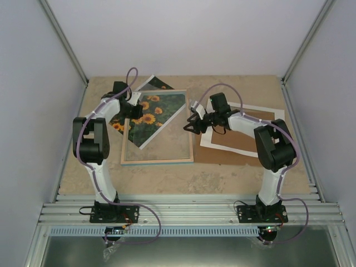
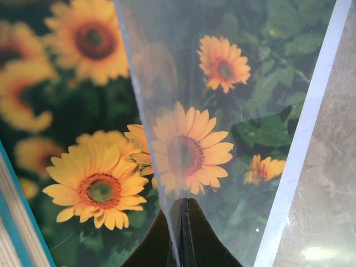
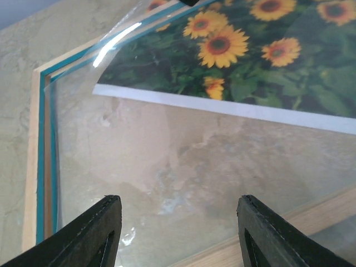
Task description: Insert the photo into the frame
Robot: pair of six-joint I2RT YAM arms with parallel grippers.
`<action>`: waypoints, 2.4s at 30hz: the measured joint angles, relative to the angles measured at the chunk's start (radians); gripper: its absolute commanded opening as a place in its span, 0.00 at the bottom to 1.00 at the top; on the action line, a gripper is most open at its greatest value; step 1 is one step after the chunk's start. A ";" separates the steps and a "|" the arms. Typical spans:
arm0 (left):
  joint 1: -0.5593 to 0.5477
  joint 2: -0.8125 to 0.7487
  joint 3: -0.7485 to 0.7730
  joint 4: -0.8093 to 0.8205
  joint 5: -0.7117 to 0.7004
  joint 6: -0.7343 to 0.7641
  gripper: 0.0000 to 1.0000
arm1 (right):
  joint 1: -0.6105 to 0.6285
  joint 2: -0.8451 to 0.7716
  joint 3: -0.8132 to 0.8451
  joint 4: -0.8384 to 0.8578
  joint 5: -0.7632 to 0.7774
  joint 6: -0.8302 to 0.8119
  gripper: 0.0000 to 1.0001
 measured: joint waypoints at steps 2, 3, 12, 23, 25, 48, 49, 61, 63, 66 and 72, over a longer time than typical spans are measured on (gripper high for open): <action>0.001 0.003 0.000 0.000 -0.003 0.000 0.00 | 0.010 -0.002 -0.013 -0.002 -0.002 -0.009 0.58; 0.002 0.003 0.000 0.000 -0.004 0.000 0.00 | 0.012 -0.002 -0.021 -0.002 -0.002 -0.013 0.58; 0.009 0.051 0.035 -0.013 -0.039 0.007 0.00 | 0.009 -0.002 -0.054 -0.011 0.001 -0.026 0.58; 0.010 0.067 0.047 -0.019 -0.068 0.011 0.00 | 0.009 -0.004 -0.056 -0.015 0.015 -0.034 0.58; 0.010 0.069 0.049 -0.022 -0.078 0.011 0.00 | 0.009 -0.004 -0.056 -0.017 0.017 -0.034 0.58; 0.001 0.149 0.253 -0.278 -0.077 -0.045 0.00 | 0.009 -0.012 -0.056 -0.021 0.019 -0.034 0.59; 0.001 0.151 0.259 -0.288 -0.072 -0.051 0.00 | 0.009 -0.013 -0.056 -0.021 0.019 -0.034 0.59; 0.002 0.155 0.337 -0.407 0.023 -0.104 0.00 | 0.009 -0.018 -0.059 -0.021 0.019 -0.034 0.59; 0.002 0.155 0.337 -0.422 0.030 -0.115 0.00 | 0.009 -0.019 -0.061 -0.021 0.019 -0.034 0.59; 0.002 0.155 0.340 -0.436 0.043 -0.125 0.00 | 0.009 -0.019 -0.064 -0.021 0.019 -0.034 0.59; 0.002 0.154 0.350 -0.447 0.072 -0.163 0.00 | 0.009 -0.026 -0.073 -0.021 0.019 -0.037 0.59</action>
